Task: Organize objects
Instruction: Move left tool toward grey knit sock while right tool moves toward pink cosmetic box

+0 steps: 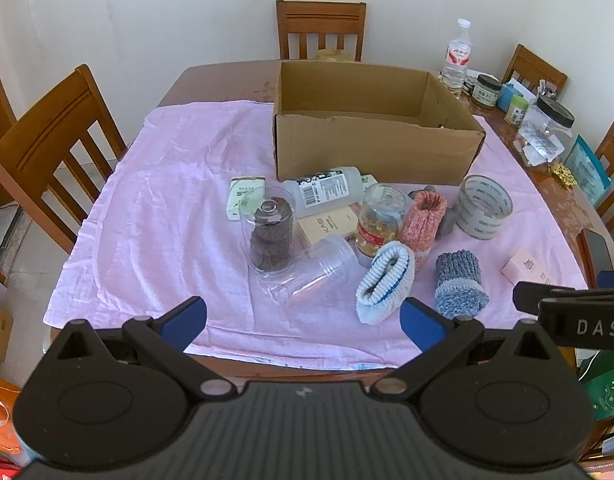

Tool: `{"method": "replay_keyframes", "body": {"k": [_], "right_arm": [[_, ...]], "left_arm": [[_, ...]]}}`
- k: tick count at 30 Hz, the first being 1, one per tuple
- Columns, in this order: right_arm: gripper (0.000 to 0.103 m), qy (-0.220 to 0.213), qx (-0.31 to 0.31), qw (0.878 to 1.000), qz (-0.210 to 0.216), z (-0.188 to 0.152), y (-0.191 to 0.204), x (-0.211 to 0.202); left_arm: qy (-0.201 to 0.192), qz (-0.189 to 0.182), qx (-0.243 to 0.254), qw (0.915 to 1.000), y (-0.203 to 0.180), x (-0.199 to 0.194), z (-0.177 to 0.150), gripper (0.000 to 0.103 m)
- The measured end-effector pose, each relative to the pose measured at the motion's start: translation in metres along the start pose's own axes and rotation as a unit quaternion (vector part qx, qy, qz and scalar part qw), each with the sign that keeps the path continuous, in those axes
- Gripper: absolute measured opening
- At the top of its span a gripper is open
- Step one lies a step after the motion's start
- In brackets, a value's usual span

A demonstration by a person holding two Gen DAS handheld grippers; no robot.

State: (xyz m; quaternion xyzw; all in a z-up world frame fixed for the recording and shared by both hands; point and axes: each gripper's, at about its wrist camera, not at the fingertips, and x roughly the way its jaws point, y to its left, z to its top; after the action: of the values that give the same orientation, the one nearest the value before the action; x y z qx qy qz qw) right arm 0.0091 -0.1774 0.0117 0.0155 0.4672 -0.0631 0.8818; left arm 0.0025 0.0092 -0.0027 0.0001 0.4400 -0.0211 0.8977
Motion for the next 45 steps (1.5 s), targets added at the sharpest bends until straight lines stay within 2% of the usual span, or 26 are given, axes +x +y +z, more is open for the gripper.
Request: {"method": "replay_keyframes", "body": {"k": [13, 25, 31, 45], "right_arm": [[0.103, -0.011, 0.001, 1.000, -0.002, 0.001, 0.003, -0.007], [0.103, -0.029, -0.032, 0.998, 0.042, 0.004, -0.005, 0.001], [0.103, -0.029, -0.046, 0.997, 0.055, 0.000, -0.020, 0.011], [0.103, -0.034, -0.074, 0.994, 0.074, -0.011, -0.070, 0.043]], "left_arm": [[-0.008, -0.005, 0.014, 0.9999, 0.004, -0.005, 0.001, 0.102], [-0.016, 0.003, 0.005, 0.9999, -0.007, 0.004, -0.001, 0.102], [-0.022, 0.012, 0.006, 0.9997, -0.021, 0.011, -0.011, 0.102], [0.009, 0.015, 0.005, 0.9998, -0.055, 0.039, -0.029, 0.102]]}}
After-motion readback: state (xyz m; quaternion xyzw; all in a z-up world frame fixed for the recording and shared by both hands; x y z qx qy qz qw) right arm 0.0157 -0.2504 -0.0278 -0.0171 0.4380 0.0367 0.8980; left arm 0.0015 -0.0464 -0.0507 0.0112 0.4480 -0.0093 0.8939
